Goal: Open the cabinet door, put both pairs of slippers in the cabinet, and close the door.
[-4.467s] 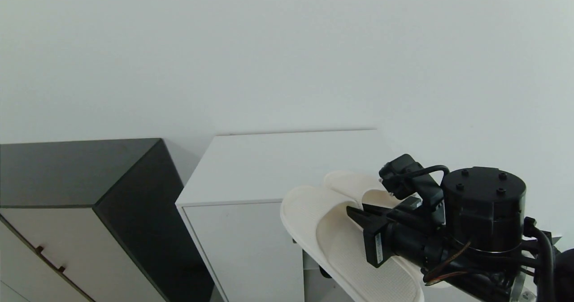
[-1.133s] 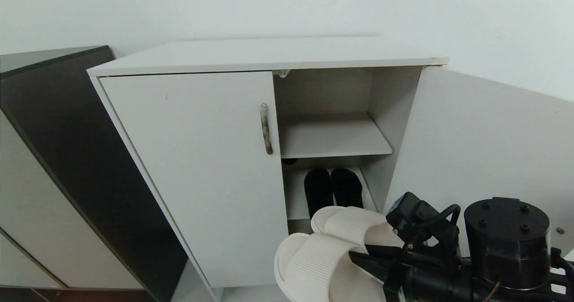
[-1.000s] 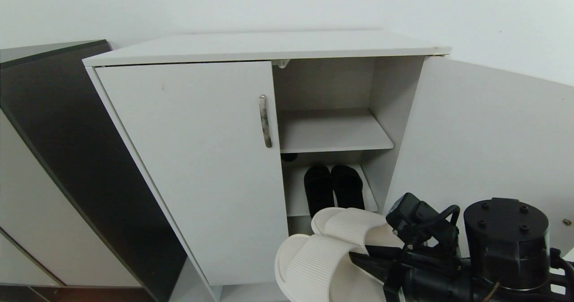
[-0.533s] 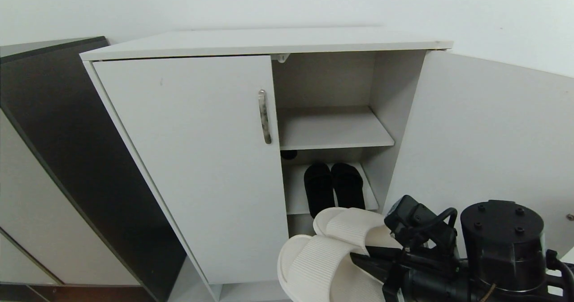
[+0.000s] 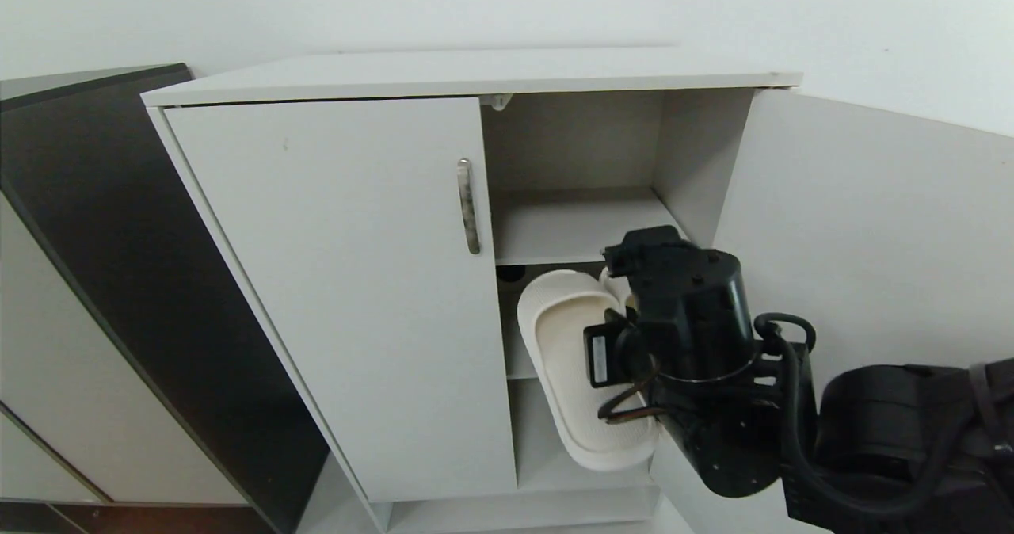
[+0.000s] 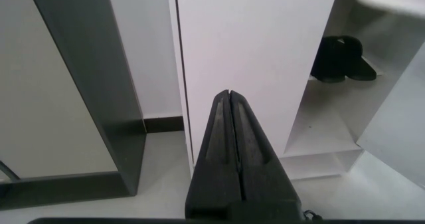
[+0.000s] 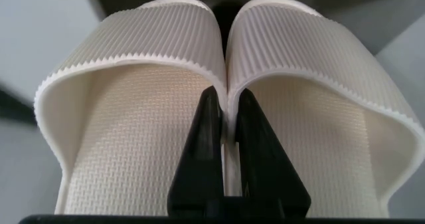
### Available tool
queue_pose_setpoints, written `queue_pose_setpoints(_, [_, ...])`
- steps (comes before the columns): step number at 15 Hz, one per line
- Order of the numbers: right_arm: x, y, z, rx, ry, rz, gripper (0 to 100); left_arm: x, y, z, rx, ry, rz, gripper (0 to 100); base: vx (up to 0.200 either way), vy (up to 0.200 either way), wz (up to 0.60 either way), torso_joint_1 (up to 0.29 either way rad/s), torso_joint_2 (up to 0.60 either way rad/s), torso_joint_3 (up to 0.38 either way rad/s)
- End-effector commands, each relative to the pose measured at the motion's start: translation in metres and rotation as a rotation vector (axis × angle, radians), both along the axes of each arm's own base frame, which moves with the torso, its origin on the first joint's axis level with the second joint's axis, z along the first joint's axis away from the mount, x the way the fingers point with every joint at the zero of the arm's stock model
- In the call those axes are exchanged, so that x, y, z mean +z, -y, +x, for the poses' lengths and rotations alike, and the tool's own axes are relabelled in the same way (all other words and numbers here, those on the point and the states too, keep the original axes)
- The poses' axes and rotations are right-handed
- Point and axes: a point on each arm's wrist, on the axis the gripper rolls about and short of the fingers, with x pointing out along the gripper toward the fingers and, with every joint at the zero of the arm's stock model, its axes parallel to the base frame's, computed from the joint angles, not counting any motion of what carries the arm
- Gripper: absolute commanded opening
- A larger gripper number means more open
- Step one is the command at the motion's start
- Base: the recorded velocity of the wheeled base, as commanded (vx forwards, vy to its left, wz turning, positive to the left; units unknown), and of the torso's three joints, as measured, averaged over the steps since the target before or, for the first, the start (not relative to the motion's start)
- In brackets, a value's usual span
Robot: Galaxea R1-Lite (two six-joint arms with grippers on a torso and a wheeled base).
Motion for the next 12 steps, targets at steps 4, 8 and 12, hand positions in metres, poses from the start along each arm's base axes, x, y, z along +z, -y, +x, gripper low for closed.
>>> queue_pose_setpoints(4, [0.03,-0.028,0.021,-0.068,0.045,0.028,0,0.0,0.0,0.0,0.0,0.0,0.0,0,0.0,0.0,0.0,0.0,0.0,0.0])
queue_pose_setpoints(8, [0.022,-0.024,0.041,-0.119,0.016,-0.011,0,0.0,0.0,0.0,0.0,0.0,0.002,0,0.0,0.0,0.0,0.0,0.0,0.0])
queue_pose_setpoints(12, [0.023,-0.022,0.042,-0.126,0.015,-0.005,0,0.0,0.0,0.0,0.0,0.001,0.005,0,0.0,0.0,0.0,0.0,0.0,0.0])
